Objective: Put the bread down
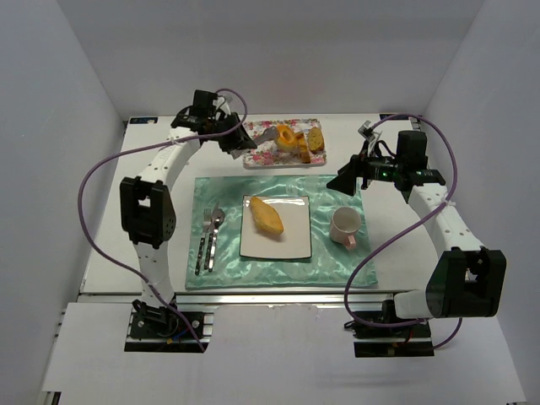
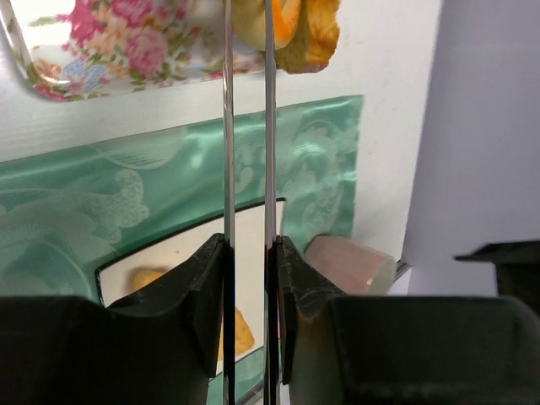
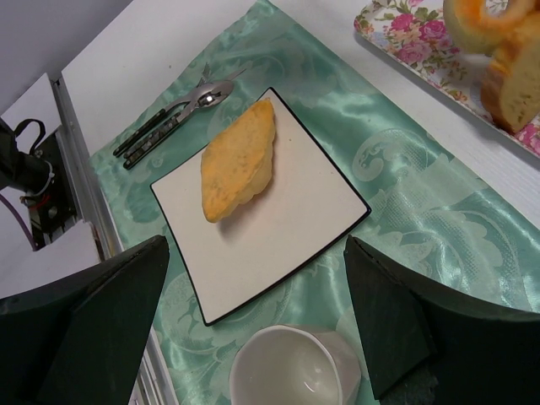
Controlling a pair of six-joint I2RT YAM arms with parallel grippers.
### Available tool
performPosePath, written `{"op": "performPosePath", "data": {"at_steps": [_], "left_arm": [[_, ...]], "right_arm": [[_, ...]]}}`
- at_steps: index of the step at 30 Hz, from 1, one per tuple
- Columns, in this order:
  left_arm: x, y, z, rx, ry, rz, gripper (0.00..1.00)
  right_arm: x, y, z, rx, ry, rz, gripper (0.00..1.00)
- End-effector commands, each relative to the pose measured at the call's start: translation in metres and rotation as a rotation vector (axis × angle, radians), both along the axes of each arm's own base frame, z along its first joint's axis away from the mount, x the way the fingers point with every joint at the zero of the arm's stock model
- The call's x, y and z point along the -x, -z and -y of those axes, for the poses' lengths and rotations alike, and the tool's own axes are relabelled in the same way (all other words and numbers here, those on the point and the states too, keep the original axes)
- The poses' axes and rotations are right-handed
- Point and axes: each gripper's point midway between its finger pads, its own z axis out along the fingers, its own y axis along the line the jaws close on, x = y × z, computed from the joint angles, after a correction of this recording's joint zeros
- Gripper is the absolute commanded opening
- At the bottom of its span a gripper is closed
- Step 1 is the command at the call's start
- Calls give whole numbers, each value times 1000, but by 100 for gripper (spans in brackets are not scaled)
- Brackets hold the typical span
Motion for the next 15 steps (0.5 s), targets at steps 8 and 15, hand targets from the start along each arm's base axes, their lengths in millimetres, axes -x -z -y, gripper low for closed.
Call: {"op": "performPosePath", "data": {"at_steps": [8, 15], "left_arm": [[56, -82, -9, 85, 57, 128, 12], [127, -79, -15, 97, 150, 35, 12]], "right_arm": [[-1, -14, 0, -12, -9, 62, 89], [-1, -14, 1, -13, -11, 62, 89]]}}
